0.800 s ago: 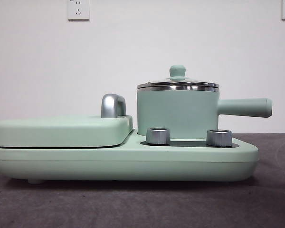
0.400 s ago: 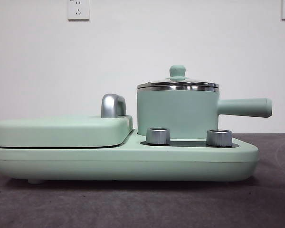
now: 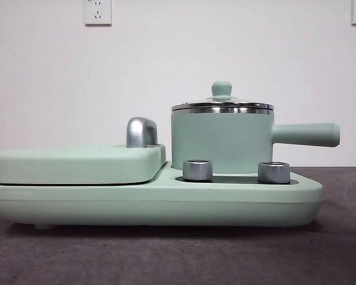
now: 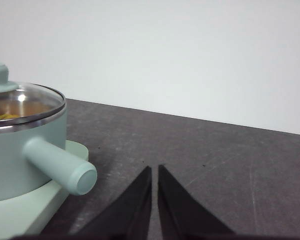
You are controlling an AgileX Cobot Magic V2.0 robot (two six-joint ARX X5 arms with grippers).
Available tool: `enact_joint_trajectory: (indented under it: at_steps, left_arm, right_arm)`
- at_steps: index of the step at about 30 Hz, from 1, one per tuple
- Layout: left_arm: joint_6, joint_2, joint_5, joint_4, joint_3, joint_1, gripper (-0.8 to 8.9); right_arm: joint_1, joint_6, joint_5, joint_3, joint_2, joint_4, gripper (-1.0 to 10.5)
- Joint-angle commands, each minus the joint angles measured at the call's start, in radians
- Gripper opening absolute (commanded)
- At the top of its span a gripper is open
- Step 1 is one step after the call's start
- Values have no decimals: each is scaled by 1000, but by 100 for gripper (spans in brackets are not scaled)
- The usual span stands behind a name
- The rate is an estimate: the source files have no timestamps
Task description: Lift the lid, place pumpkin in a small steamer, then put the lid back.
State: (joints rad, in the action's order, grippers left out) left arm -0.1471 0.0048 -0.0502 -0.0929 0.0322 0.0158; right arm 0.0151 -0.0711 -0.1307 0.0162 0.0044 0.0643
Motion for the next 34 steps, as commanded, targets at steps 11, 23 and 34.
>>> enact_joint_trajectory:
  at_steps: [11, 23, 34]
  left_arm:
    - [-3, 0, 2, 11, -19, 2, 7]
    - [-3, 0, 2, 11, -19, 2, 7]
    - [-3, 0, 2, 11, -19, 2, 7]
  right_arm:
    - [1, 12, 0, -4, -1, 10, 20]
    - [1, 12, 0, -4, -1, 10, 20]
    - [1, 12, 0, -4, -1, 10, 19]
